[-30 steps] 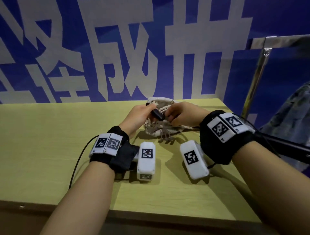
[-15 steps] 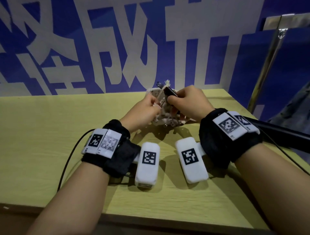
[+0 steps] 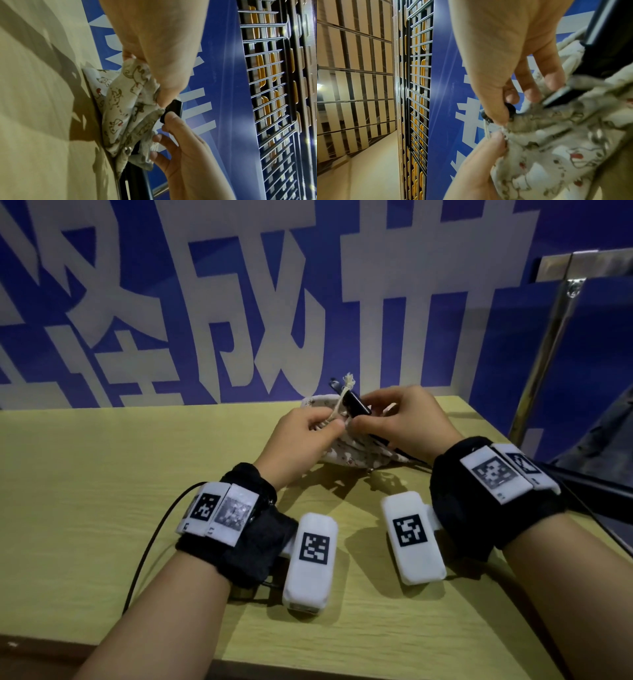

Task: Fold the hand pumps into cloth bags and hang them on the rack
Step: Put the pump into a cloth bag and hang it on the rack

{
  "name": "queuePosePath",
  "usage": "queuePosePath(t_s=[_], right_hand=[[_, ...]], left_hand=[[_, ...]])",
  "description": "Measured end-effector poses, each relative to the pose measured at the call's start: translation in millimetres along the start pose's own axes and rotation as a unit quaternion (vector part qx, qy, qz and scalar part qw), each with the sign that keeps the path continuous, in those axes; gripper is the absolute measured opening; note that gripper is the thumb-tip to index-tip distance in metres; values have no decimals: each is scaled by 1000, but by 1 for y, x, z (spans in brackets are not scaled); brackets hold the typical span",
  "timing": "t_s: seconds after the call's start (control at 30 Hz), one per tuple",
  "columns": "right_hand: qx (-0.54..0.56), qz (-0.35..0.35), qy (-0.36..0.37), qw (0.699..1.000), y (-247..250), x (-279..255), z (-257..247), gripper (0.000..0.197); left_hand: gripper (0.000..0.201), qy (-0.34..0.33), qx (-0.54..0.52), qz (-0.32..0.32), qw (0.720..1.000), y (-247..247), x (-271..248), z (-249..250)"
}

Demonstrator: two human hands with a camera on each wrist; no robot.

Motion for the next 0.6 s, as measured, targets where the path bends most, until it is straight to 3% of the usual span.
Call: queuePosePath(t_s=[0.1, 0.17, 0.3, 0.4, 0.53, 0.6], right_hand=[[-15, 15, 10, 1000, -1, 2, 0, 22], [-3, -7, -1, 1000, -3, 0, 1, 13], [11, -51, -4, 999, -5, -2, 1, 24], [-1, -75, -5, 997, -5, -4, 1, 26], [80, -21, -31, 996, 5, -5, 5, 17], [140, 24, -63, 988, 12, -6, 8, 13]], left_hand=[[20, -10, -28, 60, 998, 3, 1, 3], [24, 22, -105, 98, 989, 7, 3, 3], [26, 103, -270, 96, 952, 6, 4, -3], [32, 144, -302, 109, 936, 6, 6, -13], [37, 219, -333, 124, 909, 8, 4, -21], [31, 212, -288, 107, 928, 9, 2, -18]])
Point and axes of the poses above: each hand's wrist, its own x-axis towards the middle knuckle, its own y-axis out of the back of the hand, z = x × y, the point moved 3 cm from there along x, towards the middle knuckle, and after that the axes turned 2 degrees about y, right-handed, at the moved point
